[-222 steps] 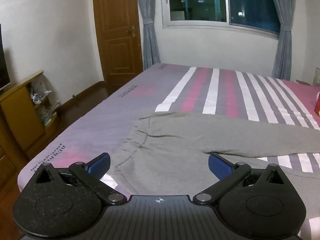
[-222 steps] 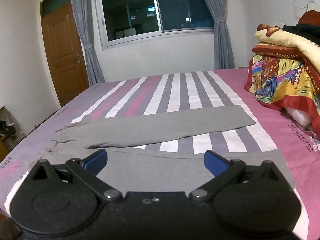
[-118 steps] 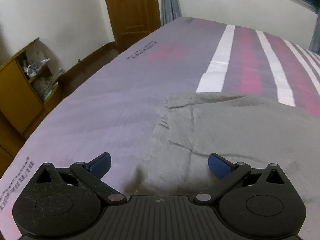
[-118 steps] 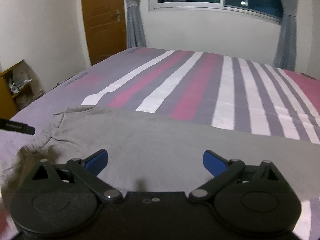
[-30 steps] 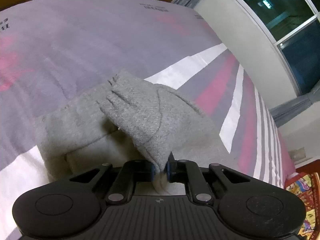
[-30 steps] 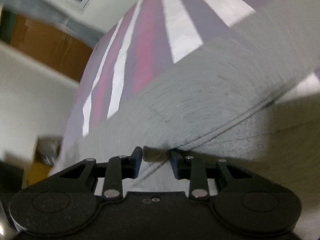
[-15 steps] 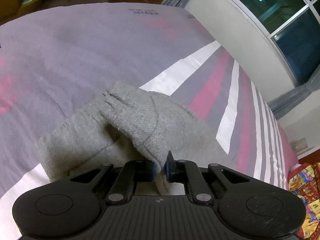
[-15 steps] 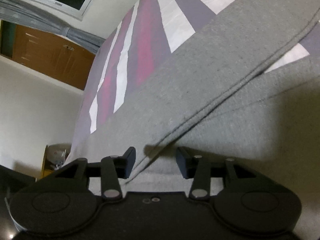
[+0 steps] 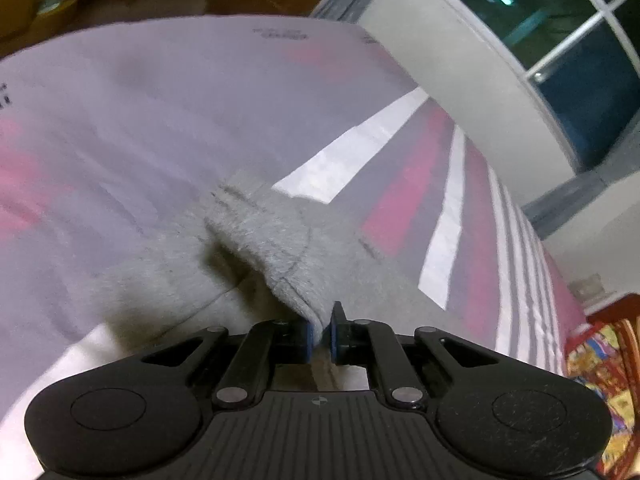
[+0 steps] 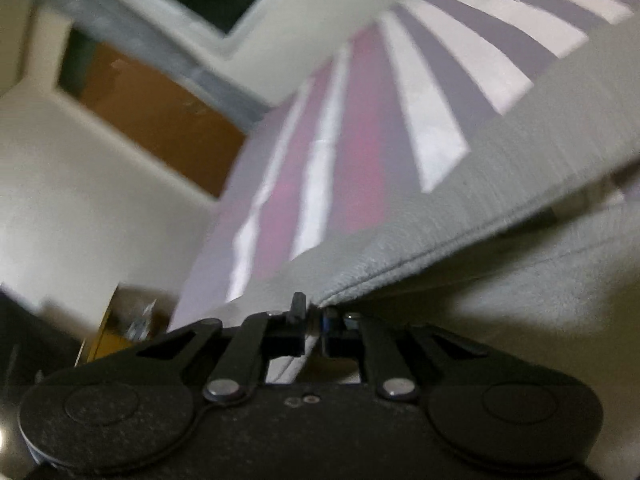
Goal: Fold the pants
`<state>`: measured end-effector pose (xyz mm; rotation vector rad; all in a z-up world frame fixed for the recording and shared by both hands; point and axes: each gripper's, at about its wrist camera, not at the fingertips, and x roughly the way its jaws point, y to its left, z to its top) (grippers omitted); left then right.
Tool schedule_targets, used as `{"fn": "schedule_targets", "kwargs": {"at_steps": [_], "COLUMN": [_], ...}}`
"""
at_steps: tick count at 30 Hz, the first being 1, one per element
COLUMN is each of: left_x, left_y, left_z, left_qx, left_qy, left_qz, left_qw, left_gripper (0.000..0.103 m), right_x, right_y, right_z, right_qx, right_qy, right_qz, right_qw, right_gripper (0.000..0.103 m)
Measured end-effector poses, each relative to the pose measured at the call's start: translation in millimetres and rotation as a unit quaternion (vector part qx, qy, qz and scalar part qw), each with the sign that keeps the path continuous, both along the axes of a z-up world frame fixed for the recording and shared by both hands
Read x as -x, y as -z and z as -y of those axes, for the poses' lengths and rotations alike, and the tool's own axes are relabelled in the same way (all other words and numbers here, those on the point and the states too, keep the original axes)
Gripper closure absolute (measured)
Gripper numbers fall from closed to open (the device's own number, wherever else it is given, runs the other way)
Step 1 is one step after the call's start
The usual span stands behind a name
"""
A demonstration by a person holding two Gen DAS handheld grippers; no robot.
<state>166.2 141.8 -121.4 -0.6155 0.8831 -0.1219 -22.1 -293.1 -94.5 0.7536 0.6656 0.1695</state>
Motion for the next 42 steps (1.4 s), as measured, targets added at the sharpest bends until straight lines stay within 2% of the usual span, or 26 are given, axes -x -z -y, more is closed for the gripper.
{"fn": "schedule_targets", "kwargs": {"at_steps": [2, 4, 5, 8, 11, 14, 16, 19, 20, 21, 22, 23, 27, 29, 30, 36, 39, 42], "left_x": [14.9, 26.7, 32.0, 40.5, 43.1, 47.8, 51.2, 41.3, 41.9, 44.4, 48.5, 53.2, 73.6, 82.5, 83.3, 74.7, 71.7, 70.6], "left_y": [-1.9, 5.4, 11.5, 36.7, 52.3, 41.3, 36.3, 56.4, 59.2, 56.8, 51.0, 43.6, 13.7, 3.6, 2.3, 22.6, 37.7, 41.9], "left_z": [-14.4, -28.5, -33.7, -38.2, -35.9, -35.7, -34.7, -33.5, -34.6, -35.7, -35.5, -34.2, -24.7, -13.8, -2.3, 69.6, 91.3, 96.1], "left_qx": [-0.002, -0.001, -0.003, -0.013, -0.027, -0.021, -0.037, -0.048, -0.041, -0.034, -0.033, -0.043, -0.088, -0.094, -0.096, -0.09, -0.102, -0.105], "left_qy": [0.001, -0.005, -0.008, -0.013, -0.015, -0.023, -0.016, -0.003, -0.012, -0.023, -0.032, -0.037, -0.029, -0.006, 0.007, 0.065, 0.071, 0.064], "left_qz": [-0.002, -0.012, -0.018, -0.042, -0.05, -0.031, -0.018, -0.066, -0.073, -0.073, -0.07, -0.066, -0.023, -0.007, -0.006, -0.026, -0.032, -0.034], "left_qw": [1.0, 0.9999, 0.9998, 0.9989, 0.9983, 0.999, 0.999, 0.9967, 0.9964, 0.9965, 0.9965, 0.9962, 0.9954, 0.9955, 0.9953, 0.9935, 0.9917, 0.9918], "left_gripper": [0.095, 0.095, 0.095, 0.095, 0.095, 0.095, 0.095, 0.094, 0.093, 0.092, 0.091, 0.089, 0.086, 0.086, 0.086, 0.086, 0.086, 0.086], "right_x": [21.9, 40.2, 45.8, 54.1, 61.2, 69.0, 61.4, 47.7, 47.1, 51.1, 54.2, 56.3, 64.3, 77.4, 97.0, 109.9, 111.2, 102.6], "right_y": [-5.0, 3.8, 10.0, 43.6, 67.7, 51.5, 36.9, 56.3, 63.1, 62.9, 54.2, 49.8, 41.2, 45.8, 51.0, 57.7, 68.7, 89.6], "right_z": [-9.4, -20.7, -27.2, -45.1, -48.4, -53.1, -58.9, -61.9, -63.2, -61.4, -59.6, -56.1, -35.7, -19.0, -4.3, 46.8, 71.1, 83.6], "right_qx": [0.005, -0.004, -0.003, 0.045, 0.038, 0.032, 0.05, 0.075, 0.079, 0.07, 0.059, 0.052, 0.048, 0.044, 0.04, 0.044, 0.0, -0.046], "right_qy": [-0.027, -0.047, -0.056, -0.07, -0.06, -0.065, -0.071, -0.081, -0.088, -0.084, -0.078, -0.073, -0.049, -0.023, -0.008, 0.073, 0.11, 0.151], "right_qz": [-0.006, -0.023, -0.035, -0.079, -0.105, -0.086, -0.067, -0.108, -0.118, -0.112, -0.106, -0.098, -0.093, -0.102, -0.106, -0.115, -0.115, -0.108], "right_qw": [1.0, 0.999, 0.998, 0.993, 0.992, 0.994, 0.994, 0.988, 0.986, 0.988, 0.99, 0.991, 0.993, 0.994, 0.994, 0.99, 0.987, 0.982], "right_gripper": [0.096, 0.096, 0.096, 0.096, 0.096, 0.096, 0.096, 0.094, 0.092, 0.09, 0.081, 0.078, 0.076, 0.075, 0.075, 0.074, 0.07, 0.073]}}
